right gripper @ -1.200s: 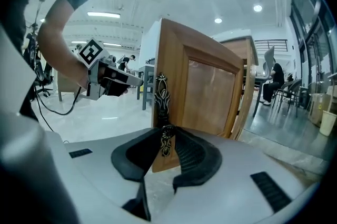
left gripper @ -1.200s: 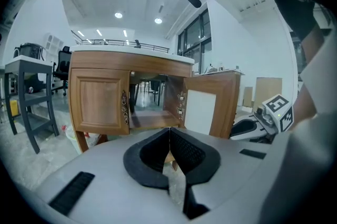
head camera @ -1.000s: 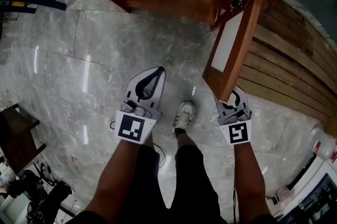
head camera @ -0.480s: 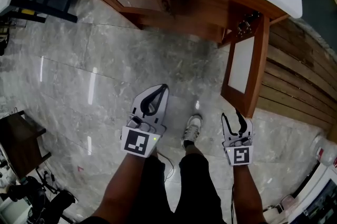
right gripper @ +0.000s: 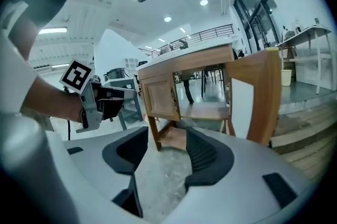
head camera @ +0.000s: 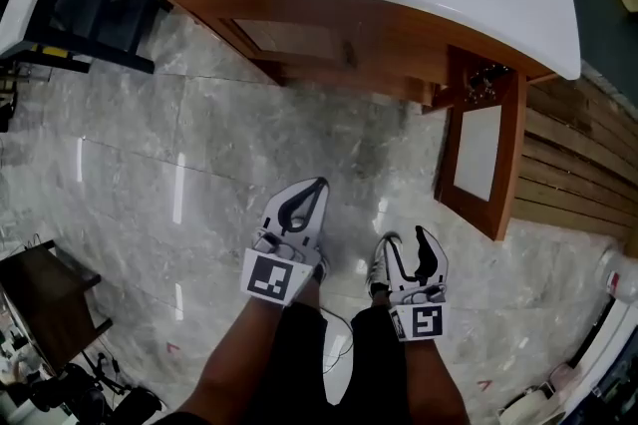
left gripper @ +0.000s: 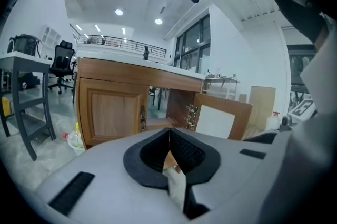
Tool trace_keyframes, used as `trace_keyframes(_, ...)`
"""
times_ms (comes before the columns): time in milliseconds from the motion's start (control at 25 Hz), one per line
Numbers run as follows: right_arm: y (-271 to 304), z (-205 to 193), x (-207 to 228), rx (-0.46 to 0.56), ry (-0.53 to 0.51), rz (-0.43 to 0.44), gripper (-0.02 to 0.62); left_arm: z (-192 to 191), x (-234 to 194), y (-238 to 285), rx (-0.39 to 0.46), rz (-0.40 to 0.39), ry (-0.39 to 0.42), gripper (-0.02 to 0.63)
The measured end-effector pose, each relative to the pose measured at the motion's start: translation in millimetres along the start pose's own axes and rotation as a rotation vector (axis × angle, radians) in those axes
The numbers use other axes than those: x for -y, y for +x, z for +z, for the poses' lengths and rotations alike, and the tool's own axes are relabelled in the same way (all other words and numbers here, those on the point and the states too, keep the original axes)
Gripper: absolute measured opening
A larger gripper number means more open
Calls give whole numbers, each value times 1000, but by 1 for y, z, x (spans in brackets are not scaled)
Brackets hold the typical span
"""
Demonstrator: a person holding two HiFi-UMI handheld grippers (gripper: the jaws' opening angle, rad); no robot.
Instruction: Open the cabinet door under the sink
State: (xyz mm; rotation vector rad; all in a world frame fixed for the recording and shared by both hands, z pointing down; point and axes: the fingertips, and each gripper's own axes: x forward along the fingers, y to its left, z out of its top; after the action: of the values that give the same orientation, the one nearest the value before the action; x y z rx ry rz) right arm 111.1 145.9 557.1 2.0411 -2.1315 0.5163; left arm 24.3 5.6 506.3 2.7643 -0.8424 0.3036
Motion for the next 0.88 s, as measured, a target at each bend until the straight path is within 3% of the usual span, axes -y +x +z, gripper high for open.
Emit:
trace_keyframes(480,115,67,-21,129,-87,40,304,18,-71,-1,39,-47,4,23)
trace_keyframes(880,210,95,-24,152,-6,101,394,34,-112,24,49,-80,-8,23)
